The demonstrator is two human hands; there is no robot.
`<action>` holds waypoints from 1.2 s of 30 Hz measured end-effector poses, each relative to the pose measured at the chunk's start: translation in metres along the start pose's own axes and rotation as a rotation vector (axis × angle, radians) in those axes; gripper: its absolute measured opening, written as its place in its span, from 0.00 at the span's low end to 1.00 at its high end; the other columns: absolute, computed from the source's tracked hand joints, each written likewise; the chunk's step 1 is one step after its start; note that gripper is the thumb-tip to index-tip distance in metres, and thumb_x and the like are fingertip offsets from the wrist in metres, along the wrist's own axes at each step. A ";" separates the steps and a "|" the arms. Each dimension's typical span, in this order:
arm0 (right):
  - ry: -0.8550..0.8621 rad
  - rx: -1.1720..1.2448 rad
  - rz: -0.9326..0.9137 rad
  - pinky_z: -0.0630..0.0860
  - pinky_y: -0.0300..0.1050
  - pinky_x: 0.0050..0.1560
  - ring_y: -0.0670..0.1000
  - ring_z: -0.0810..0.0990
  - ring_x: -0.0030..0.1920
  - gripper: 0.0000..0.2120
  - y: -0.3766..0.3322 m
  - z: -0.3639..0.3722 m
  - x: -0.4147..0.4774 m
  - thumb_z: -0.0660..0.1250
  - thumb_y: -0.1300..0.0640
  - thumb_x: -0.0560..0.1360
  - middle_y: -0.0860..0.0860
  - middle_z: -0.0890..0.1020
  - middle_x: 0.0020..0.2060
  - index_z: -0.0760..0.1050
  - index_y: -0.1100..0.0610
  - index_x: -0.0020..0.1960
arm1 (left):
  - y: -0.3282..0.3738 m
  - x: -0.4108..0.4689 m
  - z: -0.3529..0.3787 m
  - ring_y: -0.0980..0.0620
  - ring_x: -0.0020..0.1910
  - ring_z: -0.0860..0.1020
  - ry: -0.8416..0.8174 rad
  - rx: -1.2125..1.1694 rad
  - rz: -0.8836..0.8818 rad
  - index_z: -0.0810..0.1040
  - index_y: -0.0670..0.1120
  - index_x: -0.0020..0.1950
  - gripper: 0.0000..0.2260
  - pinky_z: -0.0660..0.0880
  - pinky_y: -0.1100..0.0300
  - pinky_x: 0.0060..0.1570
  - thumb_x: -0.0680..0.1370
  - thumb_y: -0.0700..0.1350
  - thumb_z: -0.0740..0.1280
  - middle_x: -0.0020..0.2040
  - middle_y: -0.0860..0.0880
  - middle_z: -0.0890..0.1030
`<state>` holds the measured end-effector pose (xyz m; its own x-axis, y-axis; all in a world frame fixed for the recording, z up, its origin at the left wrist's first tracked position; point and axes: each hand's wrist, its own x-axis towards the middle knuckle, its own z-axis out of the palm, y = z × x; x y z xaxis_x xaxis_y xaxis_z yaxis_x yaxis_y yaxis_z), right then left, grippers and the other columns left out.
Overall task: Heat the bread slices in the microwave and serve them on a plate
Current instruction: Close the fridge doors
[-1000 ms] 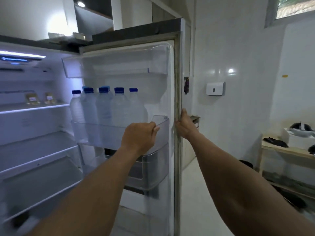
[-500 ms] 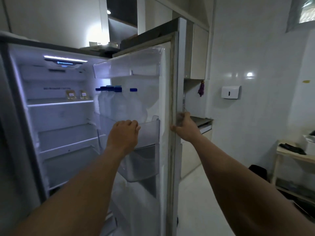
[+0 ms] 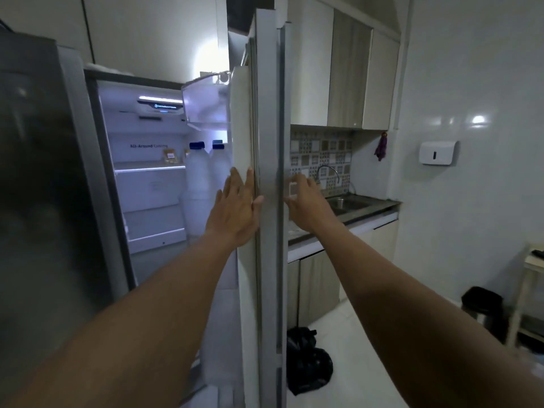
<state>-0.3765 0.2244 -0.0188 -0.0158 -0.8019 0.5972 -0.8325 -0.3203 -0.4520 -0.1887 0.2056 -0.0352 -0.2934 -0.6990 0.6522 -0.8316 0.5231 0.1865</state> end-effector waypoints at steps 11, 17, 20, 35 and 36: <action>-0.265 -0.096 -0.261 0.62 0.58 0.74 0.57 0.57 0.78 0.34 -0.012 0.079 0.066 0.57 0.58 0.83 0.55 0.50 0.81 0.42 0.54 0.82 | -0.074 0.011 -0.009 0.45 0.80 0.36 0.247 0.167 -0.122 0.28 0.48 0.79 0.38 0.41 0.45 0.79 0.84 0.60 0.54 0.80 0.44 0.31; -0.273 0.025 -0.313 0.62 0.58 0.74 0.62 0.59 0.77 0.32 -0.025 0.121 0.106 0.54 0.49 0.85 0.58 0.51 0.80 0.41 0.55 0.81 | -0.107 0.016 -0.018 0.48 0.80 0.35 0.328 0.272 -0.180 0.34 0.44 0.81 0.38 0.39 0.45 0.79 0.83 0.61 0.53 0.81 0.43 0.34; -0.270 0.077 -0.339 0.60 0.56 0.74 0.62 0.58 0.77 0.35 -0.032 0.143 0.123 0.56 0.48 0.84 0.61 0.52 0.80 0.39 0.57 0.81 | -0.122 0.017 -0.022 0.48 0.80 0.34 0.324 0.322 -0.217 0.32 0.45 0.80 0.41 0.40 0.44 0.79 0.82 0.64 0.55 0.81 0.44 0.33; -0.308 -0.032 -0.299 0.55 0.66 0.75 0.61 0.47 0.80 0.44 -0.047 0.225 0.203 0.64 0.45 0.80 0.63 0.42 0.79 0.35 0.50 0.81 | -0.218 0.056 -0.005 0.36 0.80 0.40 0.323 0.633 -0.360 0.38 0.45 0.82 0.39 0.44 0.37 0.77 0.80 0.55 0.59 0.80 0.34 0.38; -0.299 -0.035 -0.294 0.54 0.67 0.75 0.61 0.46 0.80 0.44 -0.049 0.228 0.210 0.64 0.45 0.80 0.63 0.41 0.79 0.35 0.49 0.80 | -0.226 0.061 -0.004 0.36 0.80 0.40 0.313 0.658 -0.340 0.40 0.44 0.82 0.39 0.45 0.37 0.77 0.80 0.54 0.60 0.80 0.34 0.38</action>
<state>-0.2128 -0.0437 -0.0226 0.3826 -0.7918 0.4762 -0.7958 -0.5443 -0.2656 -0.0167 0.0473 -0.0344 0.0904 -0.5481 0.8315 -0.9876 -0.1568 0.0040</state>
